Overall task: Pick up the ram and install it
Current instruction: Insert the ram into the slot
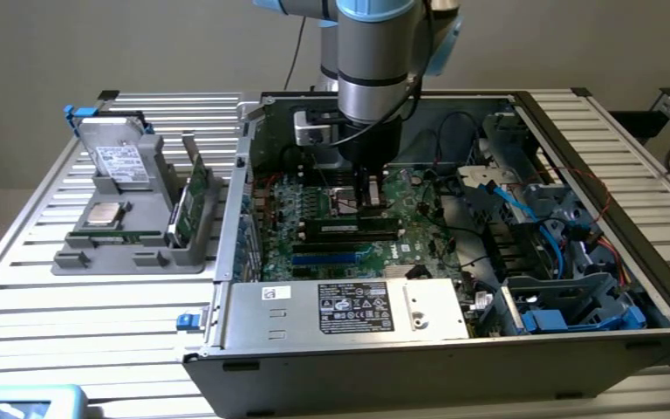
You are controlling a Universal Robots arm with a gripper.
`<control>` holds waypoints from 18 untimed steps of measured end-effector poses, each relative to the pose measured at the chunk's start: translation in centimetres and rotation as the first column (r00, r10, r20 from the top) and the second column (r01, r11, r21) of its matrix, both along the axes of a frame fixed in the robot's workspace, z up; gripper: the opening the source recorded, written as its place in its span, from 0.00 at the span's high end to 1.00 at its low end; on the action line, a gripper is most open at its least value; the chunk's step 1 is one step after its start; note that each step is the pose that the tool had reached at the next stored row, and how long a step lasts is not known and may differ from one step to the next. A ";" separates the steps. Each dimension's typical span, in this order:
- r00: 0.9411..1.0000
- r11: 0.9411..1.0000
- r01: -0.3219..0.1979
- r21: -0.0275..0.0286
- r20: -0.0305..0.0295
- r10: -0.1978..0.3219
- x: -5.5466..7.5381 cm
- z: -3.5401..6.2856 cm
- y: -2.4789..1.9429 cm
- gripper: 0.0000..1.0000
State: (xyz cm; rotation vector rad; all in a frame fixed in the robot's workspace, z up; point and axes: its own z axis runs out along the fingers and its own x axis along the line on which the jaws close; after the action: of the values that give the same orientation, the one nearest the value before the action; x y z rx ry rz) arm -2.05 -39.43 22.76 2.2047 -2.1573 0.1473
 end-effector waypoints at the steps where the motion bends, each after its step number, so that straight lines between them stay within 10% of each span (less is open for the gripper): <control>1: 1.000 1.000 0.000 0.000 0.000 0.000 0.0 0.00 0.00 0.87; 18: 1.000 1.000 -0.001 0.000 0.012 0.001 -0.3 -0.30 -0.01 0.87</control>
State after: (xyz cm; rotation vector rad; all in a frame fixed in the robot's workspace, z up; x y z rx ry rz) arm -2.38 -39.44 22.47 2.2107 -2.1621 0.1611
